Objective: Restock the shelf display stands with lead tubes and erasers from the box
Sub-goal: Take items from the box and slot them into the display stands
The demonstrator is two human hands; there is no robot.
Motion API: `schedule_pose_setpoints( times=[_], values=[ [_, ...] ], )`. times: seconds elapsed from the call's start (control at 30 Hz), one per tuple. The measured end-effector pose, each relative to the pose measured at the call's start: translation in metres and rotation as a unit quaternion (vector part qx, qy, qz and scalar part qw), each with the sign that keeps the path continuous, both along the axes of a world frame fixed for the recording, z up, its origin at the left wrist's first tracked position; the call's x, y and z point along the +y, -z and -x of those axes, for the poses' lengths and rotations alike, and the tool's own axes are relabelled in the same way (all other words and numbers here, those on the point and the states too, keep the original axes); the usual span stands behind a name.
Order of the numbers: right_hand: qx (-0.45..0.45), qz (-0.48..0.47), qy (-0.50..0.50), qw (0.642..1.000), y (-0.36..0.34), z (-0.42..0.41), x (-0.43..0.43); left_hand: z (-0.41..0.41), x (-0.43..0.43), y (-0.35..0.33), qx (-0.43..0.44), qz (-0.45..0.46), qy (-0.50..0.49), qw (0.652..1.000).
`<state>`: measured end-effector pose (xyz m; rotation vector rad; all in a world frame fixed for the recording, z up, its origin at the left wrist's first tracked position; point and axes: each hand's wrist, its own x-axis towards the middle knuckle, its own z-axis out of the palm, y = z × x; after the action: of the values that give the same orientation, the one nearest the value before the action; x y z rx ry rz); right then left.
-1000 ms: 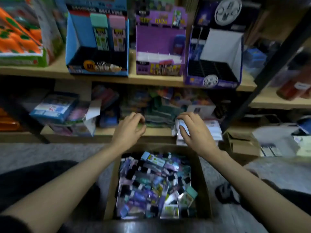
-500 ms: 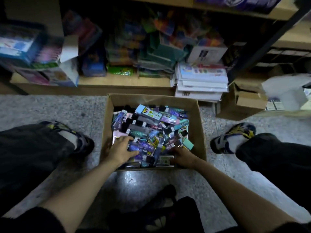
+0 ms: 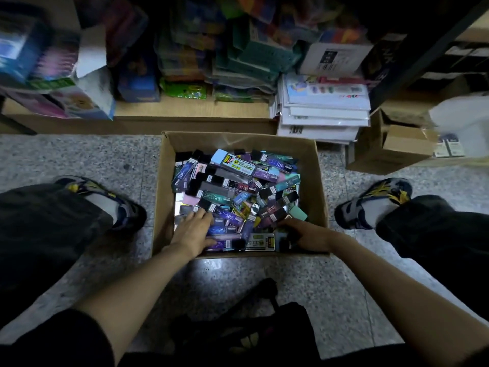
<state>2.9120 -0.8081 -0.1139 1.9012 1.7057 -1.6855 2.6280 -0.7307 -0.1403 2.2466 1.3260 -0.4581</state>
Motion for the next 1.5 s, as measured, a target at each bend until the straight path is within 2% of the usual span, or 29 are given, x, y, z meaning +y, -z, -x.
schedule_pose_setpoints(
  times=[0.13,0.3,0.47,0.6,0.77,0.93,1.0,1.07,1.13,1.23,1.3,1.37,1.43,1.5],
  values=[
    [-0.012,-0.031,-0.079,0.996,0.013,0.014,0.008,-0.003,-0.007,0.003,0.03,0.013,0.006,0.999],
    [-0.097,-0.025,-0.116,0.988,0.03,0.028,0.017,-0.002,-0.003,0.006,0.022,0.094,0.018,0.995],
    [-0.097,-0.05,-0.022,0.994,0.039,0.044,0.009,-0.009,-0.004,0.009,0.016,0.101,0.039,0.994],
    [-0.063,-0.028,0.041,0.997,0.032,0.038,0.008,-0.012,-0.006,0.011,-0.005,0.132,0.034,0.991],
    [-0.014,-0.045,0.081,0.996,0.016,0.026,0.012,-0.006,-0.007,0.007,-0.073,0.139,0.002,0.988],
    [-0.021,-0.089,0.158,0.983,0.001,0.012,0.027,-0.013,-0.005,-0.008,-0.142,0.114,-0.028,0.983],
    [-0.036,-0.102,0.18,0.978,-0.003,0.007,0.03,-0.017,-0.001,-0.018,-0.182,0.11,-0.07,0.975],
    [-0.035,-0.13,0.227,0.965,-0.009,0.001,0.034,-0.023,0.004,-0.029,-0.246,0.11,-0.141,0.952],
    [-0.01,-0.153,0.3,0.942,-0.019,-0.004,0.04,-0.031,0.012,-0.041,-0.309,0.115,-0.229,0.916],
    [0.055,-0.185,0.392,0.899,-0.04,-0.004,0.049,-0.047,0.024,-0.065,-0.419,0.196,-0.344,0.817],
    [0.154,-0.169,0.455,0.861,-0.056,0.004,0.054,-0.059,0.031,-0.078,-0.459,0.23,-0.39,0.765],
    [0.241,-0.144,0.492,0.824,-0.07,0.016,0.059,-0.072,0.033,-0.089,-0.473,0.24,-0.43,0.73],
    [0.287,-0.137,0.498,0.807,-0.083,0.031,0.064,-0.084,0.032,-0.099,-0.504,0.256,-0.458,0.687],
    [0.308,-0.144,0.487,0.804,-0.093,0.045,0.067,-0.096,0.031,-0.108,-0.524,0.263,-0.457,0.669]
  ],
)
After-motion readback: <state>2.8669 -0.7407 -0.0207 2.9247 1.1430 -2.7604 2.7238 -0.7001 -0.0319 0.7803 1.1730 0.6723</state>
